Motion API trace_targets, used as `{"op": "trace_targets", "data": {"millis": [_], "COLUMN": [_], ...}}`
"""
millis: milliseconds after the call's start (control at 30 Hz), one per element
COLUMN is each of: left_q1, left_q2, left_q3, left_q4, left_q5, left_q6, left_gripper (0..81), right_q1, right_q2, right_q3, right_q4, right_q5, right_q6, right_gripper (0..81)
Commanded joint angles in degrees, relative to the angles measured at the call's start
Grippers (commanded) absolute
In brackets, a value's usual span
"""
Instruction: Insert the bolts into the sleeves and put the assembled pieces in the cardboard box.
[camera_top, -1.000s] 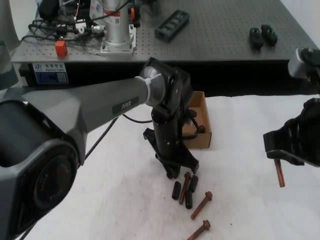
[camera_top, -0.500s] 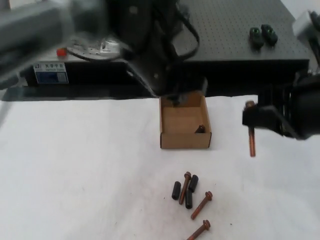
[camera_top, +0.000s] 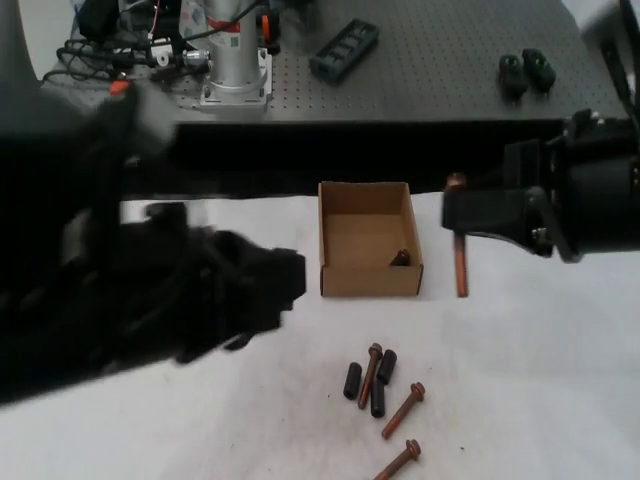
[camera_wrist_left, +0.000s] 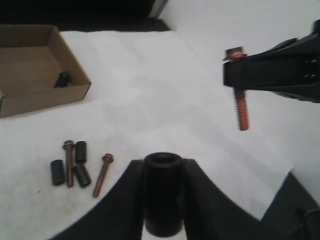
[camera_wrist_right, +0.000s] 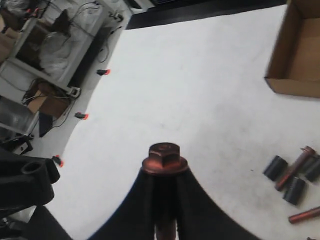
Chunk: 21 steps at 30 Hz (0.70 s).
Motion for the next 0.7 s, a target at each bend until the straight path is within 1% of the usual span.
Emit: {"op": "trace_targets", "data": {"millis": [0,133,233,300,500,667], "left_q1": [-0.67,-0.67,-0.67,-0.67,-0.67,-0.67], "left_q2": [-2.88,-5.33,-4.36,-3.15,1.18,4.56], "left_q3": [3.28,4.69,4.65,4.65,4.65,4.65], "left_q4": [-3.52,-3.85,-5.01,-7.26,-12.50,-16.22], "left_q5": [0.89,10.28,15.26,18.65,22.89,26.72], "left_q6": [-1.54,-1.54,-1.54,-1.26,-0.30,1.89], "left_gripper": [0.6,0.6,0.6,0.6,0.6,0.6], "right_q1": [5.83,9.41,11.67,12.86,16.31,17.09], "right_q2": [-0.91,-2.10,-2.13,-2.13,-2.13,-1.97], "right_q3": [-0.32,-0.32,-0.32,-0.32,-0.32,0.09], "right_q4": [-7.54,-15.75,-21.37,-22.11,-22.00,-22.00], "right_q5": [-2.67,-5.13,-9.94,-10.80,-11.75,-11.75], "right_q6": [2.48,6.38,10.37,11.95,12.29,12.87], "right_gripper": [0.2,0.2,0.2,0.2,0.2,0.2]}}
